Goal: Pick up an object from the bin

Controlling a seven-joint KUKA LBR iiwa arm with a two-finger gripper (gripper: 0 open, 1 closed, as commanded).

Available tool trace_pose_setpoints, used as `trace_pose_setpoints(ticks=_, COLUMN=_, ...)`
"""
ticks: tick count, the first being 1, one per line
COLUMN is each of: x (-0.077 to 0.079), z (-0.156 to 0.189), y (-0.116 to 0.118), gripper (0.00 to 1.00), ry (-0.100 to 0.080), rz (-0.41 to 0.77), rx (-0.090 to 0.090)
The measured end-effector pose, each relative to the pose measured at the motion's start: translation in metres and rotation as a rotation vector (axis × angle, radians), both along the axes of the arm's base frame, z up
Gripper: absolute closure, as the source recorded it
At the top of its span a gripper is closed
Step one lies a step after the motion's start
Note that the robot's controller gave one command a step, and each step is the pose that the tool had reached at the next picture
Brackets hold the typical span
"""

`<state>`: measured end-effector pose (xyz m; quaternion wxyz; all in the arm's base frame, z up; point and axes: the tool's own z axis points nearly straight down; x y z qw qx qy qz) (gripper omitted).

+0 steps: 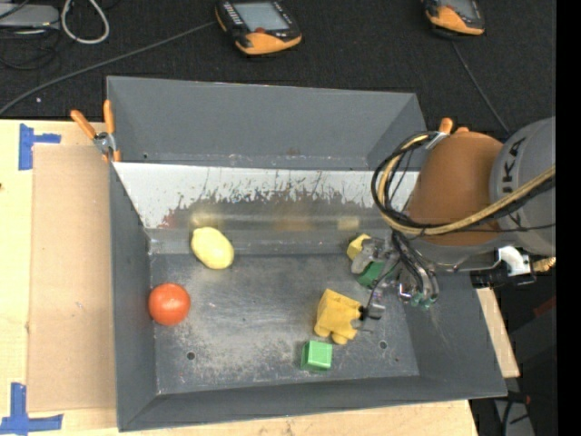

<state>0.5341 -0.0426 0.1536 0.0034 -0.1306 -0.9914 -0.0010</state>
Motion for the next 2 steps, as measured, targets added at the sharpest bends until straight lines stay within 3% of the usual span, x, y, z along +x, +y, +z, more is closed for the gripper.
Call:
trace_pose_setpoints(ticks=1, x=0.0034, z=-0.0742, y=-0.0054, gripper=0.00, ry=-0.007, rz=-0.272, rx=-0.002)
trace_pose_setpoints(ticks=2, x=-0.0026, z=-0.0840, y=0.0030, gripper=1.00, ry=-0.011, rz=-0.238, rx=-0.002)
